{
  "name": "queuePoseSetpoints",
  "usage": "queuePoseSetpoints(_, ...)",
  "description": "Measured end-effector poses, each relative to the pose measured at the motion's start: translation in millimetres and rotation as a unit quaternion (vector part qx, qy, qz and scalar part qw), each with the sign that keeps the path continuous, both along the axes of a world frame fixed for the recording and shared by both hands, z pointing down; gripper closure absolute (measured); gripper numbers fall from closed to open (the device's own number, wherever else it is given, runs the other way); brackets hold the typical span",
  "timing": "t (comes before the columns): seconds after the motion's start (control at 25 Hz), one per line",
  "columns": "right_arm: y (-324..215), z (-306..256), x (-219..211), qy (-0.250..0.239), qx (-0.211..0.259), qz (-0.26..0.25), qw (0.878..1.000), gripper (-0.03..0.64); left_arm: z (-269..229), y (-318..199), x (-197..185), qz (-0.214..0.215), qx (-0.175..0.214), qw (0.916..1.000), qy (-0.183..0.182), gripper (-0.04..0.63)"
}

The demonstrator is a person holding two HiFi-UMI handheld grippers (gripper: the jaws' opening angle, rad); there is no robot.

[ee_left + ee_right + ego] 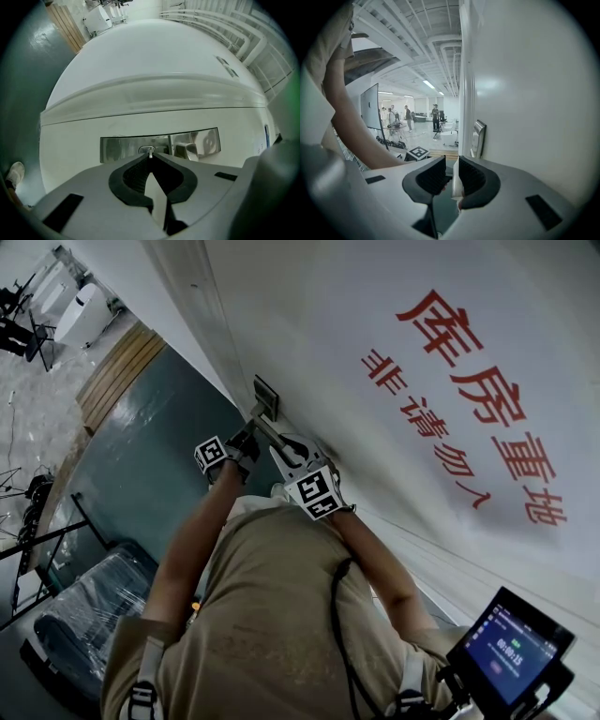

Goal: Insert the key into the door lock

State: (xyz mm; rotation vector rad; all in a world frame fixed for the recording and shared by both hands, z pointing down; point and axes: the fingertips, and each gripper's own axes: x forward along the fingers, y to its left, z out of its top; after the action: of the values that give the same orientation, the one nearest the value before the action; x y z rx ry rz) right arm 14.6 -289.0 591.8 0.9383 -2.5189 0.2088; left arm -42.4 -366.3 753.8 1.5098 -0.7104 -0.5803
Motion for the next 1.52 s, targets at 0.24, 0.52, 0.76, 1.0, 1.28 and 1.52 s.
queuePoseSetpoints(0.24, 1, 3, 0, -0.001, -0.005, 0.002, 1.000, 0.529, 1, -3, 0, -0.007, 0.002, 1.0000, -0.001, 0.563)
queuePoseSetpoints(0.52, 2, 4, -2, -0.001, -0.006, -0.002, 1.000, 0.529, 0, -7, 2, -0.010, -0.003, 0.9999, 0.004, 0.563)
queuePoseSetpoints(0.76, 2, 4, 0, 0.002, -0.003, -0.003, 1.000, 0.529, 7, -9, 1, -0.015, 0.003, 0.9999, 0.002, 0.563)
queuePoseSetpoints(1.0, 3, 4, 3, 0.004, -0.004, 0.002, 1.000, 0.529, 1, -10, 5, -0.018, -0.005, 0.9996, 0.019, 0.563)
queuePoseSetpoints(1.28, 5, 5, 4, 0.004, -0.006, 0.004, 1.000, 0.529, 6, -12, 4, -0.017, -0.004, 0.9998, 0.013, 0.563)
queuePoseSetpoints(1.52, 5, 4, 4, 0.008, 0.001, 0.001, 1.000, 0.529, 6, -18, 8, -0.014, 0.000, 0.9999, 0.006, 0.561)
